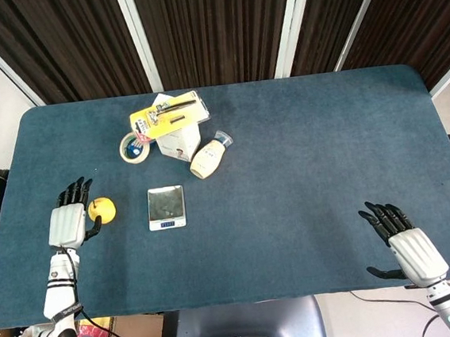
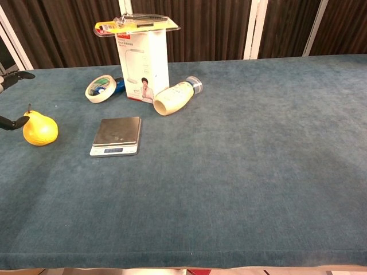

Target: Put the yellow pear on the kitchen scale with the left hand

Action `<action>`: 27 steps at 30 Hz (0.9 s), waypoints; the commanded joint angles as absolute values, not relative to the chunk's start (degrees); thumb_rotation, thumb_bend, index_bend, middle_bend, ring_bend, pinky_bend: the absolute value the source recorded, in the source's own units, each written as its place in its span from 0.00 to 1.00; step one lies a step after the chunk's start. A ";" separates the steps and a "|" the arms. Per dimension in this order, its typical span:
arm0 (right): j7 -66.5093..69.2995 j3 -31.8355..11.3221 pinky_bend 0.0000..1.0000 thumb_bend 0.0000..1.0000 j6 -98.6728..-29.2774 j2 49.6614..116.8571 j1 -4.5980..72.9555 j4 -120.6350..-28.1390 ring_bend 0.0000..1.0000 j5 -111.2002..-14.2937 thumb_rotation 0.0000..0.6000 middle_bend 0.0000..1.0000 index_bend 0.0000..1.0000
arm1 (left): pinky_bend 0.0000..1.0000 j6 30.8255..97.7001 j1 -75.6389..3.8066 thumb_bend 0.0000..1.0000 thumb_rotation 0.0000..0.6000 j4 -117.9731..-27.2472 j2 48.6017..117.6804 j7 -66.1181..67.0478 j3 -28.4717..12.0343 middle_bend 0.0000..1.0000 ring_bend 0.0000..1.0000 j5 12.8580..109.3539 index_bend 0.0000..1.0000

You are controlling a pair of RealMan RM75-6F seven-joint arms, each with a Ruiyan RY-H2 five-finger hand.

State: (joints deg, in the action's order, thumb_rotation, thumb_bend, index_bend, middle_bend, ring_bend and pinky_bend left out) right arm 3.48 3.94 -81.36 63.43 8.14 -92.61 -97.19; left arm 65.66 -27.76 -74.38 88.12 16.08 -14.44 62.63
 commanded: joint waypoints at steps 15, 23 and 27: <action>3.33 3.74 0.00 0.16 -81.38 63.52 8.05 -92.68 0.00 -96.96 1.00 0.00 0.00 | 0.33 55.79 -32.13 0.36 1.00 -66.67 91.54 16.23 -15.70 0.03 0.11 54.46 0.04; 3.96 3.07 0.00 0.16 -81.37 63.05 7.96 -93.10 0.00 -95.57 1.00 0.00 0.00 | 0.64 55.07 -32.78 0.36 1.00 -63.57 93.40 13.70 -16.31 0.33 0.48 53.58 0.31; 4.26 3.22 0.00 0.16 -81.38 63.00 8.01 -93.02 0.00 -96.00 1.00 0.00 0.00 | 0.79 56.09 -32.85 0.35 1.00 -62.97 94.05 13.26 -16.15 0.51 0.64 54.38 0.49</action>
